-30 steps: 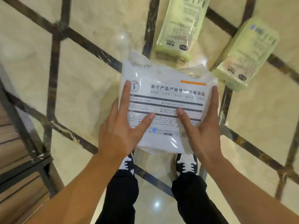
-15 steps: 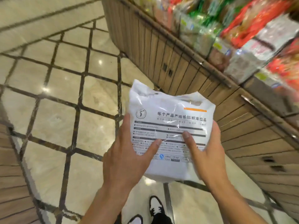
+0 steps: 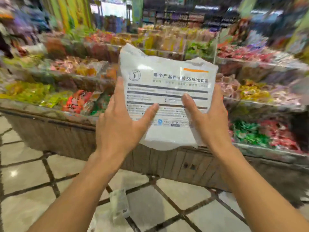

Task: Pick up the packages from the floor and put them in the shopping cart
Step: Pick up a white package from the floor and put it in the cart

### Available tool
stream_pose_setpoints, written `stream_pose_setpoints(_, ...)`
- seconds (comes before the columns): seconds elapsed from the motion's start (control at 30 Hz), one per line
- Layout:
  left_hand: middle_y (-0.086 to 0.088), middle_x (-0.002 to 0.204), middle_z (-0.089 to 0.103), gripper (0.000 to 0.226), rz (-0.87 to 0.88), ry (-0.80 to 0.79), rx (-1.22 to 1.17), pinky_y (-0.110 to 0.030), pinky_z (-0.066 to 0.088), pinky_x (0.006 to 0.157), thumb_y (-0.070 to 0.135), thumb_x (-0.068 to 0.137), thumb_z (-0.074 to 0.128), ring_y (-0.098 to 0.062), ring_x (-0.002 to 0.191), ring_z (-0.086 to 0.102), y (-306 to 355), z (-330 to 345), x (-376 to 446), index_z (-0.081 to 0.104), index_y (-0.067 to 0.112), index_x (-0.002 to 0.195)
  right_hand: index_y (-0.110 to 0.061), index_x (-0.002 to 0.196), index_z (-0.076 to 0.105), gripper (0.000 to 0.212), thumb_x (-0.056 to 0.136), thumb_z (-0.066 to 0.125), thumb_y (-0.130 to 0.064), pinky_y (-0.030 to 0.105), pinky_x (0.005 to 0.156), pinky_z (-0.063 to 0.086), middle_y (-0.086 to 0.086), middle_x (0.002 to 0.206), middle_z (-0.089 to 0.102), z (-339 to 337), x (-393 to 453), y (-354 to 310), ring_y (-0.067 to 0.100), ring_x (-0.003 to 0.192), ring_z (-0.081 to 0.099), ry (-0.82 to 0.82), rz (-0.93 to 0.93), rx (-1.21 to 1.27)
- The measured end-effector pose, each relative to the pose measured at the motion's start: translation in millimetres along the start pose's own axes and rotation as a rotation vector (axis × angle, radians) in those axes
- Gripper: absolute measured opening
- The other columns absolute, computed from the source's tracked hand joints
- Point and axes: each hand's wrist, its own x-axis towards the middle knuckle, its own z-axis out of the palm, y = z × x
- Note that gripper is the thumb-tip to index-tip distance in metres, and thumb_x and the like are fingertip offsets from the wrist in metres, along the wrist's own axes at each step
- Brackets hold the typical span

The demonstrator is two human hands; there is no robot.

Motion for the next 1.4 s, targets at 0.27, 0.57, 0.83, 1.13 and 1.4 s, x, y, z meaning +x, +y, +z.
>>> stream_pose_setpoints(0.27, -0.004, 0.151, 0.059, 0.107, 0.282, -0.035, -0.266, -0.047, 0.052, 0.088, 0.087, 0.079, 0.043, -0.035, 0.124, 0.063, 196, 38, -25, 0.024, 0.025, 0.165, -0.039, 0.145, 0.044, 0.074, 0.084, 0.069, -0.074, 0.005, 0.082, 0.048, -0.026, 0.128, 0.064, -228, -11, -34, -0.011, 0.113, 0.063, 0.321, -0.073, -0.186)
stream_pose_setpoints(0.57, -0.001, 0.152, 0.059, 0.103, 0.475, -0.228, -0.525, -0.049, 0.054, 0.094, 0.081, 0.083, 0.052, -0.032, 0.125, 0.065, 419, 136, -128, 0.024, 0.025, 0.165, -0.035, 0.150, 0.039, 0.083, 0.084, 0.066, -0.076, 0.040, 0.095, 0.058, -0.018, 0.136, 0.061, -484, -77, 7, 0.006, 0.119, 0.065, 0.556, 0.017, -0.384)
stream_pose_setpoints(0.83, 0.008, 0.150, 0.059, 0.097, 0.557, -0.433, -0.705, -0.053, 0.058, 0.092, 0.077, 0.082, 0.057, -0.025, 0.124, 0.067, 581, 224, -237, 0.025, 0.033, 0.163, -0.039, 0.152, 0.038, 0.080, 0.086, 0.068, -0.074, 0.036, 0.092, 0.060, -0.019, 0.136, 0.061, -666, -153, 52, 0.001, 0.116, 0.065, 0.744, 0.139, -0.558)
stream_pose_setpoints(1.13, 0.005, 0.151, 0.059, 0.102, 0.623, -0.635, -0.786, -0.046, 0.055, 0.094, 0.085, 0.075, 0.050, -0.027, 0.125, 0.065, 736, 358, -333, 0.025, 0.036, 0.162, -0.045, 0.153, 0.033, 0.086, 0.080, 0.064, -0.081, 0.043, 0.097, 0.059, -0.017, 0.137, 0.060, -829, -201, 141, 0.006, 0.121, 0.064, 0.952, 0.322, -0.690)
stream_pose_setpoints(1.4, -0.001, 0.147, 0.061, 0.110, 0.671, -0.810, -0.821, -0.036, 0.051, 0.082, 0.086, 0.075, 0.047, -0.027, 0.111, 0.068, 869, 492, -379, 0.020, 0.030, 0.165, -0.046, 0.147, 0.039, 0.079, 0.081, 0.068, -0.077, 0.047, 0.100, 0.058, -0.017, 0.139, 0.062, -960, -184, 228, 0.008, 0.125, 0.063, 1.067, 0.438, -0.744)
